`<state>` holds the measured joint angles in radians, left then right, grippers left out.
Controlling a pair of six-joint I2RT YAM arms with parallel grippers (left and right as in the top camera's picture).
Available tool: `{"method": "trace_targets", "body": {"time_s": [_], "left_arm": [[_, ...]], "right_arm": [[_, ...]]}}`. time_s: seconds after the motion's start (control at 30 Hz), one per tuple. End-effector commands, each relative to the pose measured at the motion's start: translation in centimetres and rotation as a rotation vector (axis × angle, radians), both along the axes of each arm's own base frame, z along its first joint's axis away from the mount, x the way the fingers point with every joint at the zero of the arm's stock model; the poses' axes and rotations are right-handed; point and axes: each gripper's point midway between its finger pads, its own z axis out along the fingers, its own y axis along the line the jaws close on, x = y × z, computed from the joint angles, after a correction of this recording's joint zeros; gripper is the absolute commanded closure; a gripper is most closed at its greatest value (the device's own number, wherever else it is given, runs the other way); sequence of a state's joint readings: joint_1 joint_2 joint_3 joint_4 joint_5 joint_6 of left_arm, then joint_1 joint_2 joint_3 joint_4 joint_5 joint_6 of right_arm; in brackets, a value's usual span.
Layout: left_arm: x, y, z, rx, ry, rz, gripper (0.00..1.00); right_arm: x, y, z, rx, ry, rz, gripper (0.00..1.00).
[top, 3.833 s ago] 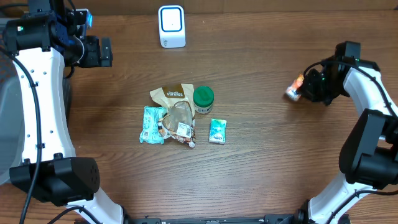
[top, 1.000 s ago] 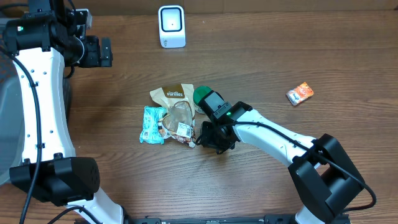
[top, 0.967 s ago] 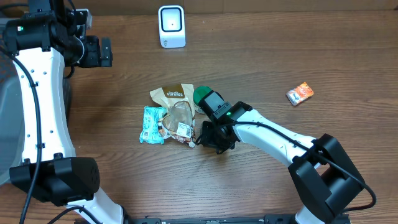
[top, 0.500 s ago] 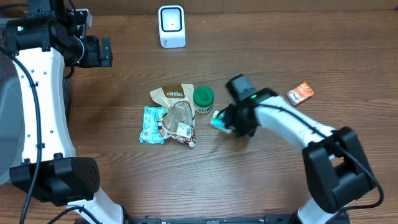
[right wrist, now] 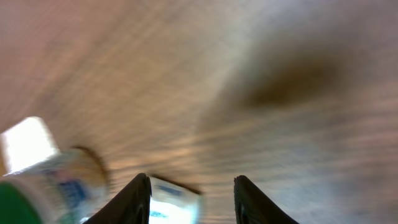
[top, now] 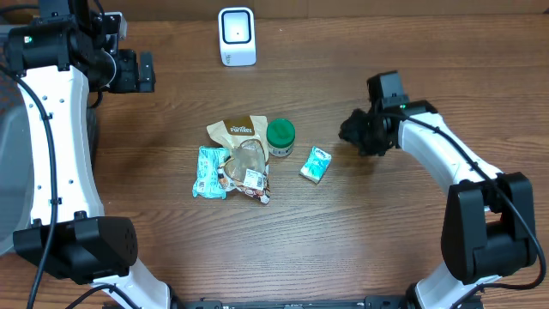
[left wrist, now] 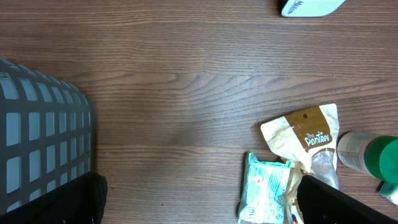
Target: Scan the item barcode
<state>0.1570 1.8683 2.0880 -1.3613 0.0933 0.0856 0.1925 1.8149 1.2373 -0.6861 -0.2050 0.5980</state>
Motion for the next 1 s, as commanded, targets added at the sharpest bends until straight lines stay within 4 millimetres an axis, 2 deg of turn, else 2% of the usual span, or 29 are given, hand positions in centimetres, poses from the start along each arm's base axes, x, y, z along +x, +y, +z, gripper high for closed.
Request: {"method": "trace_targets", "body": {"time_s": [0.0,0.13,0.27,0.43,0.6,0.7,0.8,0.97], "left_arm": [[0.2,0.1,0.0,0.012,-0.002,-0.017,0.0],[0.2,0.1,0.0,0.013,-0.002,-0.017,0.01],[0.2,0.1,0.0,0.013,-0.002,-0.017,0.0],[0.2,0.1,0.0,0.013,-0.002,-0.017,0.01],[0.2,0.1,0.0,0.013,-0.002,-0.017,0.0],[0.2,0.1,0.0,0.012,-0.002,-0.017,0.0],[0.2,0.1,0.0,0.013,-0.002,-0.017,0.0],[0.2,0.1,0.0,0.012,-0.002,-0.016,0.01]], "right_arm": [[1.7,2.0,2.3,0.041,-0.089,0.067,0.56],[1.6,3.4,2.4,0.047,-0.101,0.089,0.55],[-0.3,4.1,1.7,0.062,-0.009,0.043,0.55],[-2.1,5.2,1.5,0.101,0.065,0.075,0.56],[-2.5,6.4,1.4,0.083,0.052,0.11,0.57],[-2.4,6.8,1.0,0.049,0.028,0.111,0.57],[-2.9,7.3,0.7,0.043,0.044,0.107,0.63],[-5.2,6.9,0.0,0.016,0.139,0.101,0.64]]}}
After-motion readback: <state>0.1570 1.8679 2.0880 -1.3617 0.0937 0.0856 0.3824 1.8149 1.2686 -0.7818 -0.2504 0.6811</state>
